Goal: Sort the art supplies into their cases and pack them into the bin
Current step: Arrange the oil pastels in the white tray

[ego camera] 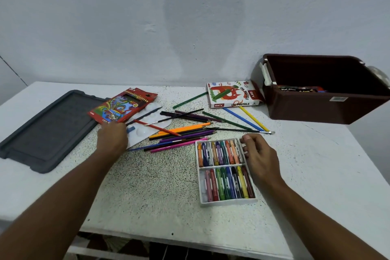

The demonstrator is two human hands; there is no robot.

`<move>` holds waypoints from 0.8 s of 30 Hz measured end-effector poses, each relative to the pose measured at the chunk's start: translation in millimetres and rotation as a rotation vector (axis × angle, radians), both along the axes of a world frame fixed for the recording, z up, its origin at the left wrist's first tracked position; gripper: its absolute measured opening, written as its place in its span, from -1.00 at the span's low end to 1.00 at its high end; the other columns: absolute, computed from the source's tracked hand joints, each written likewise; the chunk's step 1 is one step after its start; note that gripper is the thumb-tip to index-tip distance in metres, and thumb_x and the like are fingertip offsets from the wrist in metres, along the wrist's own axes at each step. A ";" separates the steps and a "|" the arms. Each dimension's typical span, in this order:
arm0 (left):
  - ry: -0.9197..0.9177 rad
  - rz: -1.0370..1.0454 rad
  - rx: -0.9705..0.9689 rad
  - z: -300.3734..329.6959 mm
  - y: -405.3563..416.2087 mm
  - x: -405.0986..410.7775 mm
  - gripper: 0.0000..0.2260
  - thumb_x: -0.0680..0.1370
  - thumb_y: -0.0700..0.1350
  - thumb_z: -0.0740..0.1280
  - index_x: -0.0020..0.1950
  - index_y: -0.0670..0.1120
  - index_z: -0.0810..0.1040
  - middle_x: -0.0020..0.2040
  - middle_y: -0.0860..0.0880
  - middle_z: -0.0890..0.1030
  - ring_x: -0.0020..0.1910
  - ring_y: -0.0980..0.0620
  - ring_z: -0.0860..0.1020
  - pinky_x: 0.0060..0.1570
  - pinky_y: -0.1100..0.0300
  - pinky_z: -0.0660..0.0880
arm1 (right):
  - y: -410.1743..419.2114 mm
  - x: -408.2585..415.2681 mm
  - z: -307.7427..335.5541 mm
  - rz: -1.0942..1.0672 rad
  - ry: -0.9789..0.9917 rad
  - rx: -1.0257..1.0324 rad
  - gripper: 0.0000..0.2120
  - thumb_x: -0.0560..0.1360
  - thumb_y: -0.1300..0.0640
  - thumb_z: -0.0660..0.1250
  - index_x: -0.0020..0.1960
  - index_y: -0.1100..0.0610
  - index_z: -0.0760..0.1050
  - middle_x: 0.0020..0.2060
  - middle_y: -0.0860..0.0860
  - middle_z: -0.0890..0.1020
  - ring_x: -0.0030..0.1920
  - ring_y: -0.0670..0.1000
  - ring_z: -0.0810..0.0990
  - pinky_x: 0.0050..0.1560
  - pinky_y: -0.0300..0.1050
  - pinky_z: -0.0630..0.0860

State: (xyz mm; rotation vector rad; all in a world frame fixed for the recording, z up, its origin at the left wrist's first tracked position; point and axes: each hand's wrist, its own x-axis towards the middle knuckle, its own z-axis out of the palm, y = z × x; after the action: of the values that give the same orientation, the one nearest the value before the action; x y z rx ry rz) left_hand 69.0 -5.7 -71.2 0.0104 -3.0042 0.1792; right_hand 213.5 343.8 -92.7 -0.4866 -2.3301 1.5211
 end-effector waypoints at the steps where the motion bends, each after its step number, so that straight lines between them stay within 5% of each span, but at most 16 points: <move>1: -0.003 -0.001 -0.002 -0.4 -0.5 -0.5 -0.80 0.51 -0.24 0.27 0.07 -0.19 0.63 -0.06 -0.22 0.62 -0.07 -0.20 0.56 -0.11 0.00 0.54 | -0.4 -0.2 0.6 0.001 -0.002 -0.005 -0.79 0.61 -0.12 0.15 0.00 -0.06 0.51 -0.23 -0.12 0.66 -0.26 -0.19 0.63 -0.31 -0.26 0.44; 10: 0.005 -0.019 0.057 -3.7 -2.4 0.0 -0.82 0.56 -0.22 0.25 0.11 -0.18 0.59 0.02 -0.22 0.57 0.00 -0.22 0.52 -0.07 -0.04 0.52 | -1.2 0.1 2.8 0.003 0.002 -0.035 -0.80 0.61 -0.11 0.16 -0.01 -0.06 0.51 -0.24 -0.11 0.66 -0.26 -0.21 0.62 -0.31 -0.25 0.43; 15: 0.001 -0.084 -0.071 -2.4 4.0 6.4 -0.82 0.58 -0.18 0.22 0.15 -0.16 0.52 0.11 -0.18 0.56 0.02 -0.20 0.55 -0.09 0.01 0.45 | -0.8 0.2 2.4 0.013 0.007 -0.039 -0.80 0.61 -0.11 0.16 -0.02 -0.06 0.51 -0.23 -0.11 0.66 -0.25 -0.21 0.62 -0.30 -0.23 0.45; 24: -0.039 -0.059 -0.117 0.8 10.2 11.2 -0.76 0.61 -0.16 0.17 0.26 -0.14 0.44 0.23 -0.18 0.49 0.19 -0.20 0.46 0.12 -0.06 0.42 | 0.7 -0.2 1.6 0.015 0.001 -0.012 -0.80 0.61 -0.11 0.15 0.00 -0.07 0.51 -0.23 -0.13 0.66 -0.25 -0.15 0.63 -0.29 -0.21 0.48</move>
State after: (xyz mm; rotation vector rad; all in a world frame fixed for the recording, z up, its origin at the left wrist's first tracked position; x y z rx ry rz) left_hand 80.2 4.5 -70.3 -0.0935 -3.0230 0.3522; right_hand 213.3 344.6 -91.1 -0.4722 -2.3309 1.5423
